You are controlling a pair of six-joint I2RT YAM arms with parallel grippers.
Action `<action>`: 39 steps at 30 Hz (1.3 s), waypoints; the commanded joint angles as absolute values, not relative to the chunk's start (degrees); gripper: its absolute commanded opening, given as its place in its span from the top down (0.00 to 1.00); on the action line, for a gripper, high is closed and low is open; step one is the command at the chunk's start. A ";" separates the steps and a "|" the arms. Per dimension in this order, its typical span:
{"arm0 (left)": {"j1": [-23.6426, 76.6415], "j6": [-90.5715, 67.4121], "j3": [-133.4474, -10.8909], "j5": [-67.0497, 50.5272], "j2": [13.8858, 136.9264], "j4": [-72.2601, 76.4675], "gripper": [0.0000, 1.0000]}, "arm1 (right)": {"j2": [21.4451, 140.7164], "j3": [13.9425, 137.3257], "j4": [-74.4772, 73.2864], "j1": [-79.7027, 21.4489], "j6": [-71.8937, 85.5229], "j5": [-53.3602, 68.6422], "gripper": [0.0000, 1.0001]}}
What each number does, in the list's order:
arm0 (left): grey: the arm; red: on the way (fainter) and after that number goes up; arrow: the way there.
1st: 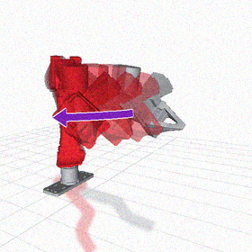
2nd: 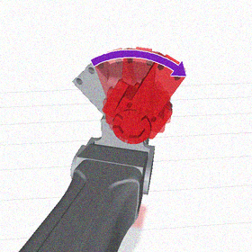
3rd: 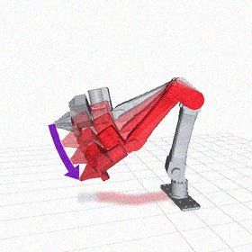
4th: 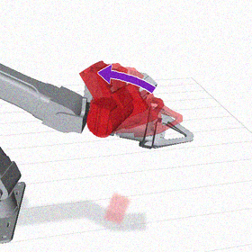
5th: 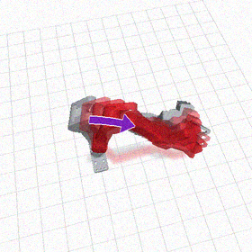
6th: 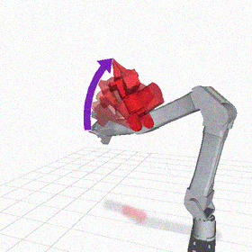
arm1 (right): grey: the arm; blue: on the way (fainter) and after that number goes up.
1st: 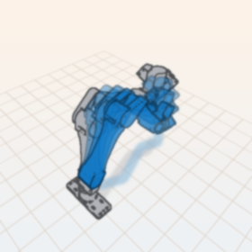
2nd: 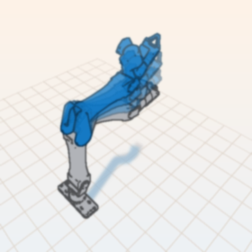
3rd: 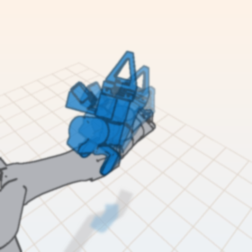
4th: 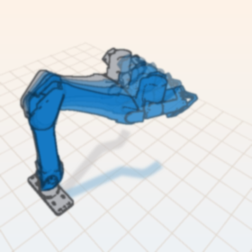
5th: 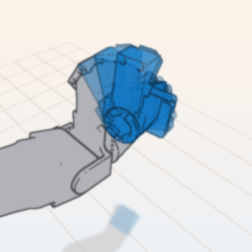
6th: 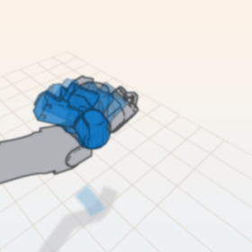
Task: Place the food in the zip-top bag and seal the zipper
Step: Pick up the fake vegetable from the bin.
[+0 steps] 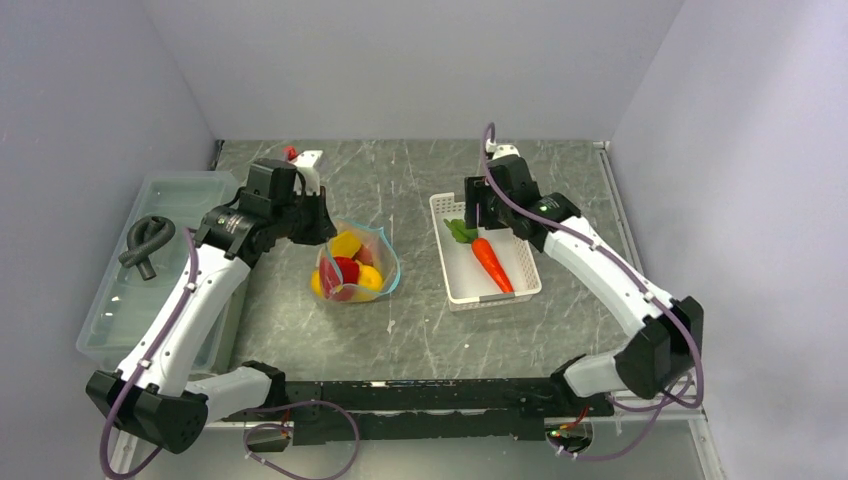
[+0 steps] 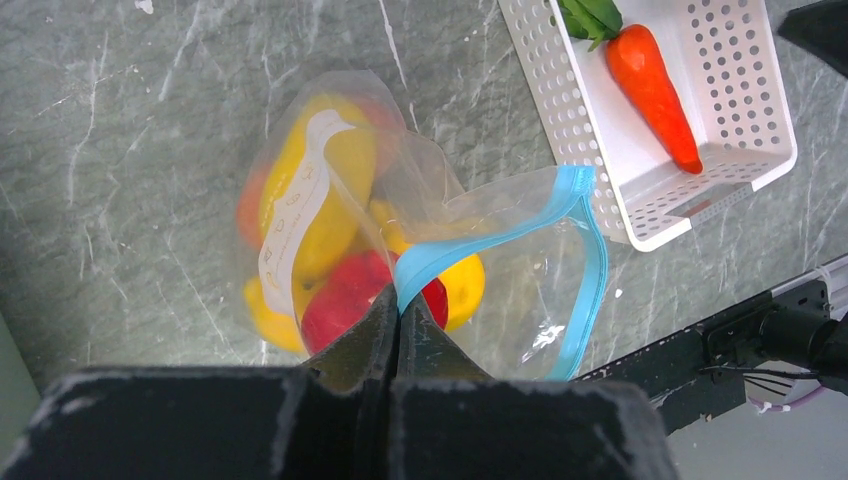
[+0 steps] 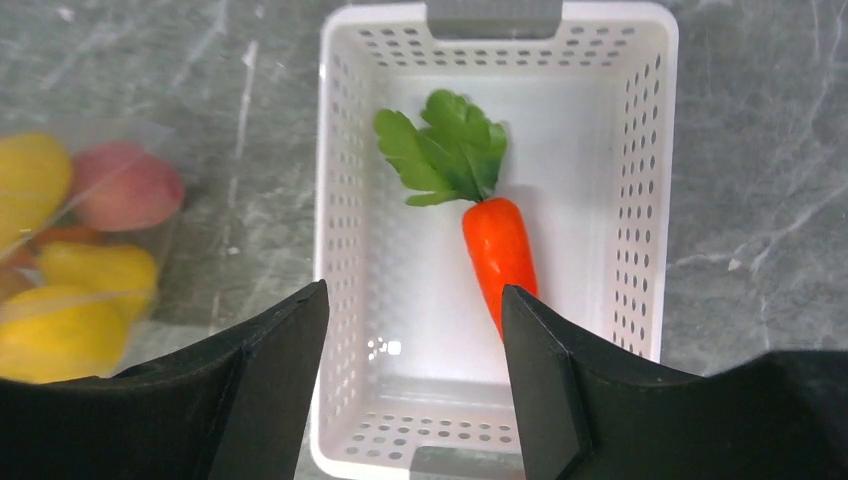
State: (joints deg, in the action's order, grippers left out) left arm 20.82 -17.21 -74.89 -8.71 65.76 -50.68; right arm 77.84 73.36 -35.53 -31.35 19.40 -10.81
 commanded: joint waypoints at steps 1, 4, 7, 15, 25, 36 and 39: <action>20.65 -16.20 -74.48 -9.34 64.19 -46.86 1.00 | 82.07 72.21 -33.49 -29.17 18.05 -9.85 0.32; 20.65 -16.18 -73.76 -9.40 63.99 -46.50 1.00 | 86.38 72.46 -33.06 -27.81 17.44 -9.15 0.30; 20.65 -16.06 -73.23 -9.63 63.75 -46.13 1.00 | 90.35 73.58 -33.66 -27.10 16.31 -9.59 0.28; 20.53 -15.89 -71.95 -9.68 63.28 -45.57 1.00 | 101.26 80.31 -39.27 -25.68 11.91 -9.19 0.24; 20.48 -15.38 -71.02 -9.14 62.95 -45.37 1.00 | 111.45 89.34 -46.63 -24.59 6.97 -7.21 0.23; 19.97 -15.21 -70.33 -9.69 62.98 -45.01 1.00 | 117.64 93.33 -50.12 -23.12 3.95 -2.38 0.26; 19.74 -15.21 -70.25 -10.00 63.08 -44.96 1.00 | 118.94 93.66 -50.78 -22.94 3.18 -0.69 0.28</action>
